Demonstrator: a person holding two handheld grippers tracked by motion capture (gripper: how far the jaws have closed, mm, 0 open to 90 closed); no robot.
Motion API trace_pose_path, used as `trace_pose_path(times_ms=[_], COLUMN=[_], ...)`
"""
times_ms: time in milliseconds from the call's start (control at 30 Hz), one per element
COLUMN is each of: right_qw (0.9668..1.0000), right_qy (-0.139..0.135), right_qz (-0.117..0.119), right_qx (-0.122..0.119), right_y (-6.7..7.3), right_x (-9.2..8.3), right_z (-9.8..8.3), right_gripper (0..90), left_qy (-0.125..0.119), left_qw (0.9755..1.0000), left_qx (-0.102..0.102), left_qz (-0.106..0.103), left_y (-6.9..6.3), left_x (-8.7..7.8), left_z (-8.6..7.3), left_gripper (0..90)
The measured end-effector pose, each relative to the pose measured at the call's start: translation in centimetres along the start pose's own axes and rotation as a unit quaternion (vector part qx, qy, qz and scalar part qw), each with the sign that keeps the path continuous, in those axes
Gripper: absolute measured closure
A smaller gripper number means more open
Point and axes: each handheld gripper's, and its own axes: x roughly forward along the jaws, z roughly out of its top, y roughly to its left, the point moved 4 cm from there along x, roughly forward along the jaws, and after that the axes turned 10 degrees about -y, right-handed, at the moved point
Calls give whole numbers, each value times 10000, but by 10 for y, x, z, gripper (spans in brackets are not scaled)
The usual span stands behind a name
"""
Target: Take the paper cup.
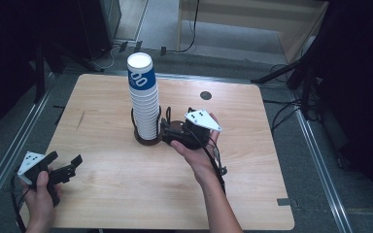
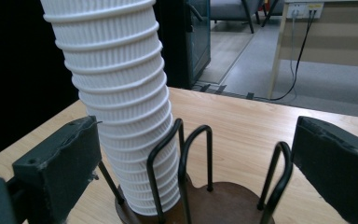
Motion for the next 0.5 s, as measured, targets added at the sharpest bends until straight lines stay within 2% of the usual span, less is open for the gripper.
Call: trace_pose_path(times_ms=[500], right_qw=[9998], right_qy=[-19], right_qz=[165], right_qx=[-53], right_y=[18], right_x=[20], right_z=[13], right_gripper=[13], left_qy=[23], left_qw=[10000], left_qx=[-27], left_qz=[23], left_y=[1], left_x=[0], left_z=[0], left_gripper=[25])
